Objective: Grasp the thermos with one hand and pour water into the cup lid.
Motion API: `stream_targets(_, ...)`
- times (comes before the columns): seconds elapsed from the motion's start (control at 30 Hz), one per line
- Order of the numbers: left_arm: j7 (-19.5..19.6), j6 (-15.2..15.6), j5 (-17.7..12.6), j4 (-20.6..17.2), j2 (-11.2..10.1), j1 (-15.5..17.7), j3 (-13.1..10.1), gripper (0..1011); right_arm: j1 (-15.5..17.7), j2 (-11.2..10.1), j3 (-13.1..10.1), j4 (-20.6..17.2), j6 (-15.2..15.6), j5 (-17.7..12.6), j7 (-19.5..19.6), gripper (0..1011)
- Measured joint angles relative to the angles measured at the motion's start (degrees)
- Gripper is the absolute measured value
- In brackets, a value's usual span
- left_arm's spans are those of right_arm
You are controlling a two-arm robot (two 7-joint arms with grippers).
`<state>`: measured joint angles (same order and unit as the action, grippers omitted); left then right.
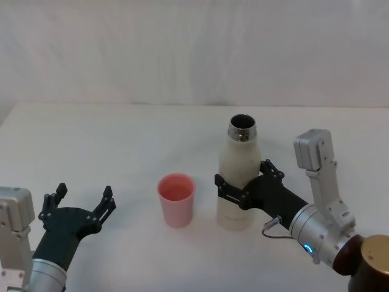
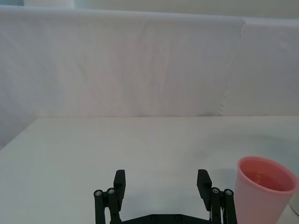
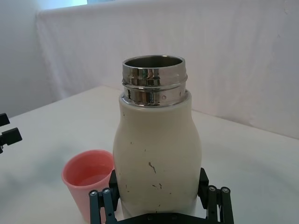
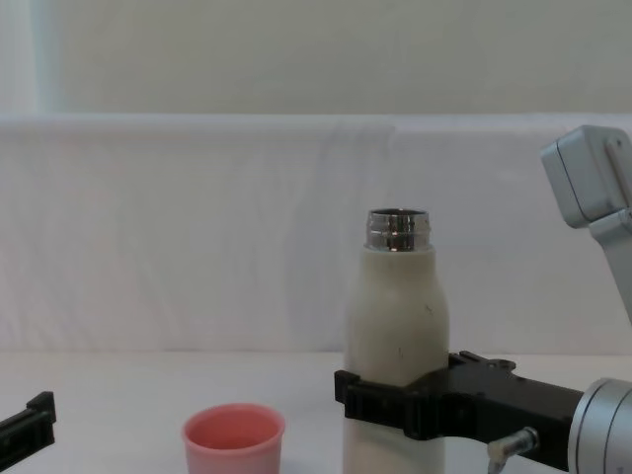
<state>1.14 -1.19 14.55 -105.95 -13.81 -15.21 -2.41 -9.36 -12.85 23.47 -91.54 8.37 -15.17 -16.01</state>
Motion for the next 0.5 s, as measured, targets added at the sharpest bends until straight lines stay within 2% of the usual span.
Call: stream_targets(0.5, 0.00, 0.00, 0.00, 0.00, 0.00, 0.00, 0.00, 1001, -0.43, 0.73, -0.29, 1.14, -0.81, 0.35, 0.02, 1000)
